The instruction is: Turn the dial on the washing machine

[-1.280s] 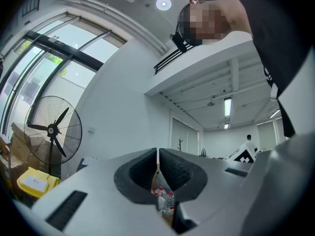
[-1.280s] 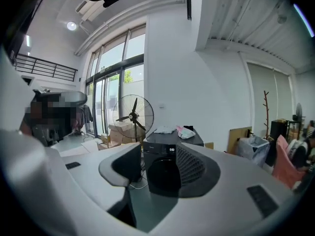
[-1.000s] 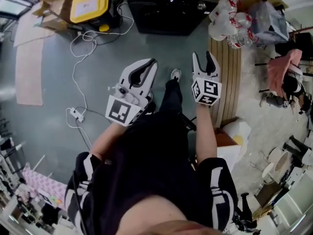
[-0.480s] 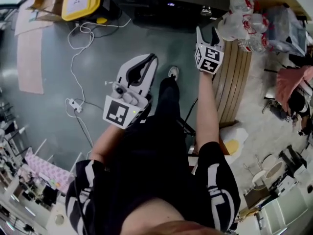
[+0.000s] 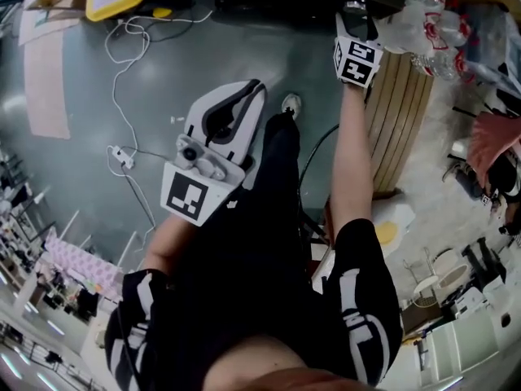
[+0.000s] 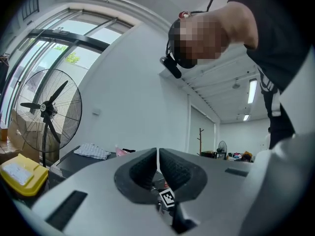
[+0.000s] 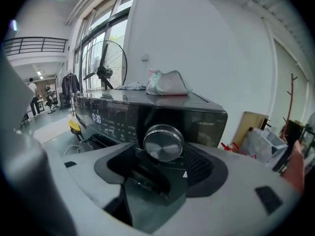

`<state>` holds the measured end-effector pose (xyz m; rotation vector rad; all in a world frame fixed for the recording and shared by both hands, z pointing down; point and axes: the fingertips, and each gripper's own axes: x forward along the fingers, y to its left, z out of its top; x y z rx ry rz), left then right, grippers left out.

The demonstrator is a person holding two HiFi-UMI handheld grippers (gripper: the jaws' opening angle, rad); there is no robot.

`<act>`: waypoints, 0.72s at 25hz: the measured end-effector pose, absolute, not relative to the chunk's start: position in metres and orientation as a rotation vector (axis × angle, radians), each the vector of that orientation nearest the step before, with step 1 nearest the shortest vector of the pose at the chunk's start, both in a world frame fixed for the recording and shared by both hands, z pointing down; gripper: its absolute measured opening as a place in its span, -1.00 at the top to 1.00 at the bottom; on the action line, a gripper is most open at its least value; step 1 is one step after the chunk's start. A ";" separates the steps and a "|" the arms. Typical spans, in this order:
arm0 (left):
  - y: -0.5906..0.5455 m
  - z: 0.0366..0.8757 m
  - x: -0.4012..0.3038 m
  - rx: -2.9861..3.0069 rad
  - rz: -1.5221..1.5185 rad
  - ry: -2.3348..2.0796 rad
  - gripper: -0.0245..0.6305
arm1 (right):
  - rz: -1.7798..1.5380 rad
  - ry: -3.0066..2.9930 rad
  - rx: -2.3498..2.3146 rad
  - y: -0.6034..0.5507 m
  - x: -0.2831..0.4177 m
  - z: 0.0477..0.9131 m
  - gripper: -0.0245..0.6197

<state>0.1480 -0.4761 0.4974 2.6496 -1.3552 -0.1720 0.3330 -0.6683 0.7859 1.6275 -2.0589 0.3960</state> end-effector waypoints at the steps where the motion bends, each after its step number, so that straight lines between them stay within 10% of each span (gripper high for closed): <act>1: -0.477 0.499 0.149 2.649 -0.173 -1.358 0.82 | 0.380 -2.054 1.625 -0.673 0.334 0.788 -0.03; 10: -0.475 0.504 0.147 2.631 -0.180 -1.347 0.82 | 0.976 -2.236 1.815 -0.680 0.348 0.785 0.04; 18: -0.475 0.505 0.144 2.637 -0.171 -1.341 0.82 | 0.397 -1.991 1.742 -0.681 0.338 0.784 0.03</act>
